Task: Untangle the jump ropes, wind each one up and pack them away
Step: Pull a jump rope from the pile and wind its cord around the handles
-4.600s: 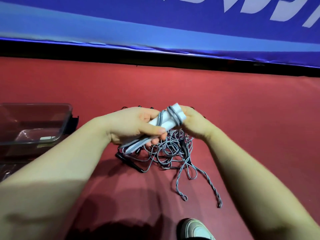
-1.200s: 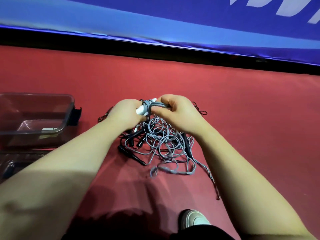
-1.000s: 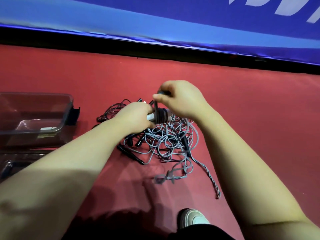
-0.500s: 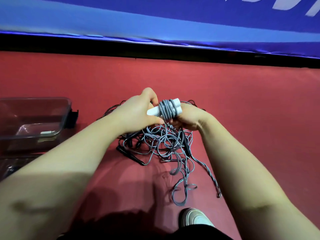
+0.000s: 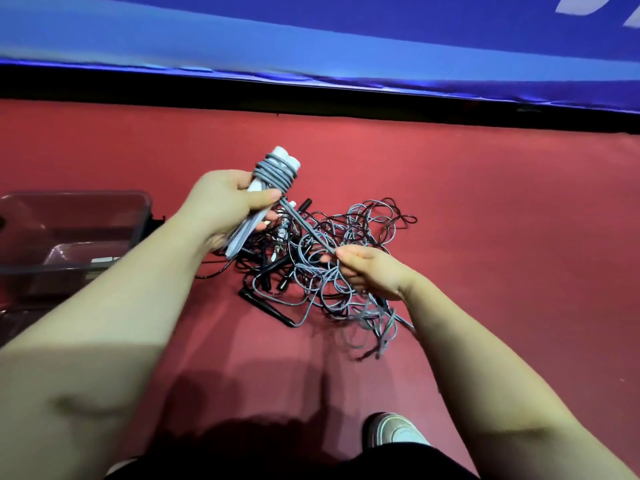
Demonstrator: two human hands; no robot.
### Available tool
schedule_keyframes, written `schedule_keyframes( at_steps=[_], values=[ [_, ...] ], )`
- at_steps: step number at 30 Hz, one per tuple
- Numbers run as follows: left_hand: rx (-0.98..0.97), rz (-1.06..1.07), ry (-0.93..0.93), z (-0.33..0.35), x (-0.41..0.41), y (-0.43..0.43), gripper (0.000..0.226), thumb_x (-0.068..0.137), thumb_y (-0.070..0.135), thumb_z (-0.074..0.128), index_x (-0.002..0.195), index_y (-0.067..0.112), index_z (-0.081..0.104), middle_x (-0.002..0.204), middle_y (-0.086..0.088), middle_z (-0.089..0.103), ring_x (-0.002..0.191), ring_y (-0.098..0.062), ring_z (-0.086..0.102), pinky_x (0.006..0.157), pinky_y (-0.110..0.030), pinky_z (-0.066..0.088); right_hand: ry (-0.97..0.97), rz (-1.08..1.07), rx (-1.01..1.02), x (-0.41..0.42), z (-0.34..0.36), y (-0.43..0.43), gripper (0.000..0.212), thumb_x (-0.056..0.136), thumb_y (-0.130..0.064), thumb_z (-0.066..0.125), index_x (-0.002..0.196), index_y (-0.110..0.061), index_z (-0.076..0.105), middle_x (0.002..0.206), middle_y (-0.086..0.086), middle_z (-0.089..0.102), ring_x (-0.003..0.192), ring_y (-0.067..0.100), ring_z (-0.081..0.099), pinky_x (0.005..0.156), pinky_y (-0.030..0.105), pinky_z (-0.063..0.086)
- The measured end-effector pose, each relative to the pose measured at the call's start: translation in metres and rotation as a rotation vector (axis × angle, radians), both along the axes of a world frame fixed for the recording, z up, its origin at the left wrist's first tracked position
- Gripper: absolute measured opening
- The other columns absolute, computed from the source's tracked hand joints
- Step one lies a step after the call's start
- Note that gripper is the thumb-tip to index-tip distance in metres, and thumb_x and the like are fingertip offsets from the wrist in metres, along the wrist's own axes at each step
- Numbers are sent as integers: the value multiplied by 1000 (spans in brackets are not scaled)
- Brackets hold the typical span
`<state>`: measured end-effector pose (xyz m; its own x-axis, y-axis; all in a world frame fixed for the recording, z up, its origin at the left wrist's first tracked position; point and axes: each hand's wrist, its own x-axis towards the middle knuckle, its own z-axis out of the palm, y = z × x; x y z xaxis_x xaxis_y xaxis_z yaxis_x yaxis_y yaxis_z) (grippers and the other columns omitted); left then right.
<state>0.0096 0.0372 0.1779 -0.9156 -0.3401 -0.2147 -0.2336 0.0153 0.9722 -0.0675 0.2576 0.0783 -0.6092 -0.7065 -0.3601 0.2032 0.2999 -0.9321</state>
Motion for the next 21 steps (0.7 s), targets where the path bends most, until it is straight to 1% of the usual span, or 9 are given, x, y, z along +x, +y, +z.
schedule_keyframes(
  at_steps=[3, 6, 8, 9, 11, 14, 16, 18, 21],
  values=[
    [4, -13, -33, -6, 1, -1, 8, 86, 6, 65, 88, 13, 65, 71, -5, 65, 55, -6, 67, 54, -20, 55, 115, -27, 198, -14, -3, 11, 29, 101, -25, 36, 86, -19, 60, 56, -7, 32, 46, 7, 26, 44, 21, 20],
    [10, 3, -32, -7, -3, -2, 7, 85, 7, 66, 88, 13, 65, 74, -7, 65, 57, -8, 67, 53, -20, 56, 505, -59, 567, -41, 4, 7, 32, 100, -25, 41, 71, -19, 51, 64, 1, 47, 62, 20, 45, 59, 29, 34],
    [21, 41, -23, -7, -6, -4, 6, 84, 7, 67, 89, 11, 65, 75, -8, 66, 58, -8, 67, 50, -20, 54, 747, -120, 909, -48, 9, -4, 19, 98, -18, 43, 101, -17, 62, 99, 10, 61, 96, 28, 57, 82, 32, 43],
    [13, 55, -20, -7, -7, -5, 6, 84, 7, 68, 89, 11, 65, 76, -8, 66, 57, -8, 67, 49, -19, 54, 803, -224, 940, -43, 12, -13, 30, 93, -12, 44, 119, -19, 58, 118, 10, 58, 111, 30, 54, 93, 36, 42],
    [-13, 56, -25, -8, -7, -6, 7, 84, 7, 68, 89, 12, 65, 77, -8, 66, 57, -9, 67, 50, -19, 54, 771, -386, 623, -24, 13, -36, 49, 85, -1, 41, 130, -18, 52, 131, 8, 53, 119, 25, 51, 103, 37, 39],
    [-25, 55, -34, -9, -8, -5, 7, 84, 8, 68, 87, 13, 65, 77, -8, 66, 62, -12, 66, 50, -19, 54, 406, -307, 91, 10, 16, -68, 41, 87, -2, 39, 123, -18, 51, 124, 3, 58, 97, 15, 56, 91, 31, 44],
    [-35, 58, -41, -8, -9, -6, 6, 84, 10, 69, 87, 14, 65, 76, -8, 67, 66, -14, 67, 50, -19, 54, 217, -251, -13, 19, 20, -79, 29, 88, -19, 49, 117, -22, 54, 121, -1, 59, 107, 12, 54, 100, 31, 39],
    [-40, 58, -42, -7, -9, -7, 6, 83, 12, 70, 86, 14, 66, 78, -9, 68, 70, -17, 67, 51, -20, 54, 252, -168, -61, 23, 22, -83, 26, 94, -29, 50, 115, -17, 55, 112, -3, 61, 108, 10, 54, 102, 27, 37],
    [-35, 61, -26, -6, -9, -9, 5, 82, 12, 71, 85, 15, 67, 76, -8, 68, 71, -18, 67, 52, -21, 54, 339, -142, -93, 29, 20, -85, 23, 102, -24, 37, 99, -16, 58, 77, -10, 53, 75, 9, 53, 81, 26, 42]
  ],
)
